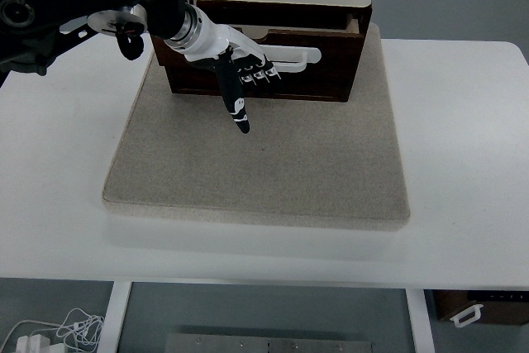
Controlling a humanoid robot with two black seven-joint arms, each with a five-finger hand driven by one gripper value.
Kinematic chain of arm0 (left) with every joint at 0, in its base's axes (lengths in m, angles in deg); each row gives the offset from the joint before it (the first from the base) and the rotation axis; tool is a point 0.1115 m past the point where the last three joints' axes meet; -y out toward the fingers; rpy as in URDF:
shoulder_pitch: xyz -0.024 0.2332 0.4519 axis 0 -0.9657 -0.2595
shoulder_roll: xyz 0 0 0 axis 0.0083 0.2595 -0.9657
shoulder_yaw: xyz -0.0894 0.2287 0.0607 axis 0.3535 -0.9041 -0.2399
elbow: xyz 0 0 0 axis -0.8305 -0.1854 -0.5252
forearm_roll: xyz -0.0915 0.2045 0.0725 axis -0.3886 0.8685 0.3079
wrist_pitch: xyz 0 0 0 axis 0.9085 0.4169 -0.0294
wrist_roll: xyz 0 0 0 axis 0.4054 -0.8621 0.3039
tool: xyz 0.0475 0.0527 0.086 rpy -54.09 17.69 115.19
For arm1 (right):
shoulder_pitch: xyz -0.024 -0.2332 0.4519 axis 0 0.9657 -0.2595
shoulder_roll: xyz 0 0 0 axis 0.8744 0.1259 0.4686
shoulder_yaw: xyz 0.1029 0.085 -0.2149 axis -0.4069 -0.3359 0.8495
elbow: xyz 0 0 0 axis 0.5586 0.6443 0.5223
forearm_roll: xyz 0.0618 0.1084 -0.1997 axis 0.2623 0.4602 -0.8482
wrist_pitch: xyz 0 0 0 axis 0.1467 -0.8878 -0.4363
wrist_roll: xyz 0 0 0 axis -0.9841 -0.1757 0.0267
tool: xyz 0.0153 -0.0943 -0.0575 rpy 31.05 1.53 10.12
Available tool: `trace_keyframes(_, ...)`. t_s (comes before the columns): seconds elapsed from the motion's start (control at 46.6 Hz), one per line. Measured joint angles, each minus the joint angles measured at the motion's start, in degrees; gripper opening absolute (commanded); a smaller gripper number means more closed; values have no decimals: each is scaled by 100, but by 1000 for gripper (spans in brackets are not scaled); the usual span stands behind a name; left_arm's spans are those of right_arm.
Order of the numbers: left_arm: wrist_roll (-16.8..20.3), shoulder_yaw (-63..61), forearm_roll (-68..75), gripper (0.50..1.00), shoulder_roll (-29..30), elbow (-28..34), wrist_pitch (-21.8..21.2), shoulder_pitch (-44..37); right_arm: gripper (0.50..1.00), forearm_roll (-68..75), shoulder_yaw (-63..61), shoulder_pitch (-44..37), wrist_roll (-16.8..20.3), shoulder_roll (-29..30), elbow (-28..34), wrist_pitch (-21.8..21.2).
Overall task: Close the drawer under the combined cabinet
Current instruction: 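Push the drawer front with the left hand toward the cabinet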
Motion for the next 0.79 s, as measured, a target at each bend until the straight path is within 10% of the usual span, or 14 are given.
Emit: trace_keyframes(0.794,50,32,230,996,-20,574,53,-52,952,0,0,1,1,0,0,0)
